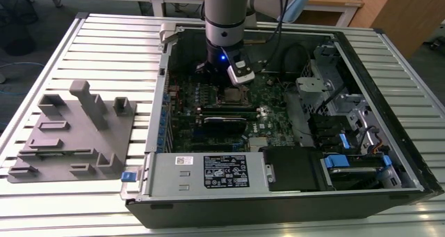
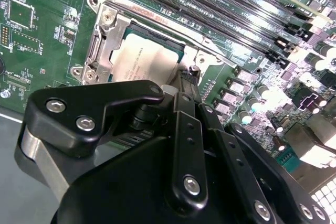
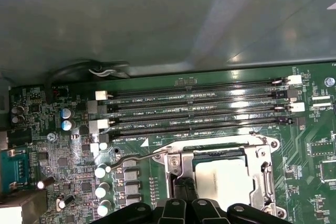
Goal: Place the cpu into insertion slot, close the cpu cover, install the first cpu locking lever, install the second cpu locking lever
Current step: 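Close the cpu cover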
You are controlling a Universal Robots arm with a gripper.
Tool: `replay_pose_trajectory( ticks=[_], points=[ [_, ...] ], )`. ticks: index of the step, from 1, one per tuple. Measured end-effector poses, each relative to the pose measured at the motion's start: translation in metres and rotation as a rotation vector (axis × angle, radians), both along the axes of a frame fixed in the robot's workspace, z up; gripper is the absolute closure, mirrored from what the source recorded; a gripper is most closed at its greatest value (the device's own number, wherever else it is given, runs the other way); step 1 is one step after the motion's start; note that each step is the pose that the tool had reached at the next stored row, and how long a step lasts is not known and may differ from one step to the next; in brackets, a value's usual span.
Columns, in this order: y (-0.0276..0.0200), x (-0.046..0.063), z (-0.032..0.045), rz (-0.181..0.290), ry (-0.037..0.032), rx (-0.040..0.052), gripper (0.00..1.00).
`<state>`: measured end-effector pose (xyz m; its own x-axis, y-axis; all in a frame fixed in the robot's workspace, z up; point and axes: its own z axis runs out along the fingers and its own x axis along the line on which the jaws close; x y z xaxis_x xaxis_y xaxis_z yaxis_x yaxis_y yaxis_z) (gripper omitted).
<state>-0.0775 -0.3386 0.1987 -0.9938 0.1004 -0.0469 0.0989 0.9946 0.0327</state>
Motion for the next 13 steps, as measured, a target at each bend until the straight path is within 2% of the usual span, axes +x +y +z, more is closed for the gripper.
replay_pose_trajectory(
  ticks=[7, 13],
  points=[
    [0.0001, -0.0001, -0.0004, 0.001, -0.0005, 0.0003, 0.90],
    [0.0001, -0.0001, -0.0005, 0.027, -0.0004, 0.0003, 0.90]
  ],
)
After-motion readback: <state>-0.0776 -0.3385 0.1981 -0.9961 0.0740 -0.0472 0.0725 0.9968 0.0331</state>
